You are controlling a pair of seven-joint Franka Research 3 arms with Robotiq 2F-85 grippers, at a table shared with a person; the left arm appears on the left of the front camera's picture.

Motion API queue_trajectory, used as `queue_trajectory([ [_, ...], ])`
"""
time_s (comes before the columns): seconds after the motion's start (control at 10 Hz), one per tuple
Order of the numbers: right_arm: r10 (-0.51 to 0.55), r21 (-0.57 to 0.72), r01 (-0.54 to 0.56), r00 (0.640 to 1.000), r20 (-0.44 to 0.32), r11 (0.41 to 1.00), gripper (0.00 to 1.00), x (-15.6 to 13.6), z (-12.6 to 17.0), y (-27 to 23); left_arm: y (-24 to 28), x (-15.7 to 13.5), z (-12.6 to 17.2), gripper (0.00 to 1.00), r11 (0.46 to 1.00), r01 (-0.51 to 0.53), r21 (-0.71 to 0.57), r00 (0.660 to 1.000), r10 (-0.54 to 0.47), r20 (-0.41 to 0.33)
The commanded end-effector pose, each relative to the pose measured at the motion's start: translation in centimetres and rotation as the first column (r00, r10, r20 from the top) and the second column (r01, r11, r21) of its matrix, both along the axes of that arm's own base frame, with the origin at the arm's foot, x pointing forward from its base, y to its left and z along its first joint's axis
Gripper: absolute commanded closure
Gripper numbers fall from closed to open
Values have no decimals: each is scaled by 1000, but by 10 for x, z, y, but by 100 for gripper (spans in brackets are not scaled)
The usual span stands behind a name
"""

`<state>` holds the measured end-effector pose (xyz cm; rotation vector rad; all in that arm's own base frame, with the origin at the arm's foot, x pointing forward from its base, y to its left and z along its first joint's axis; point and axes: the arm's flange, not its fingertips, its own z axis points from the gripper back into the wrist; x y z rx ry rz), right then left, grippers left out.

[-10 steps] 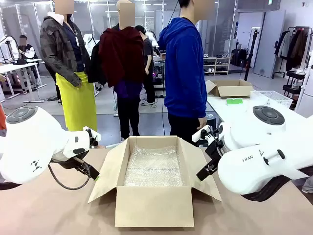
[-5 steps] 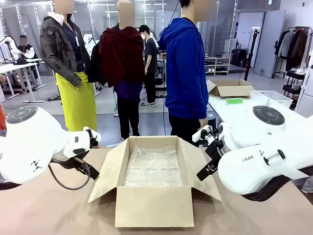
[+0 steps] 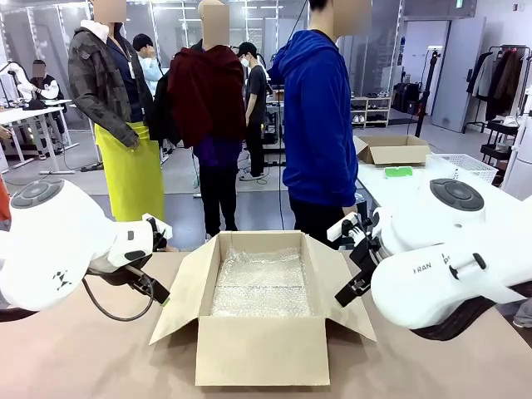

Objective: Pack the glasses set securely to prepare it for shipping.
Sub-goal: Place the Glasses case inside the Package Box.

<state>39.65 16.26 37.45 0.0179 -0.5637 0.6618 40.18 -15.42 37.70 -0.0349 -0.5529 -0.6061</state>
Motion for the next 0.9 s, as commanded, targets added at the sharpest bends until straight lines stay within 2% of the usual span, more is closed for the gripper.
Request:
queue_trajectory([
  [0.0, 66, -73, -68, 997, -28, 995, 0, 1, 34, -22, 11, -10, 44, 0, 997, 64, -32, 997, -65, -46],
  [0.2, 129, -102, -136, 989, -77, 985, 0, 12, 76, -52, 29, -26, 89, 0, 989, 110, -97, 991, -117, -66],
  [0.3, 201, -98, -214, 972, -123, 972, 0, 20, 85, -64, 40, -35, 104, 0, 981, 155, -116, 984, -164, -69],
  [0.5, 274, -179, -312, 939, -209, 933, 0, 52, 85, -89, 63, -59, 128, 0, 958, 219, -187, 965, -240, -103],
  [0.6, 395, -231, -439, 893, -216, 868, 0, 69, 80, -97, 75, -76, 138, 0, 936, 267, -228, 949, -297, -107],
  [0.7, 462, -249, -532, 838, -289, 809, 0, 77, 79, -107, 84, -86, 142, 0, 938, 264, -222, 952, -291, -96],
  [0.8, 546, -206, -610, 784, -294, 765, 0, 82, 84, -115, 88, -91, 141, 0, 939, 250, -235, 956, -278, -95],
])
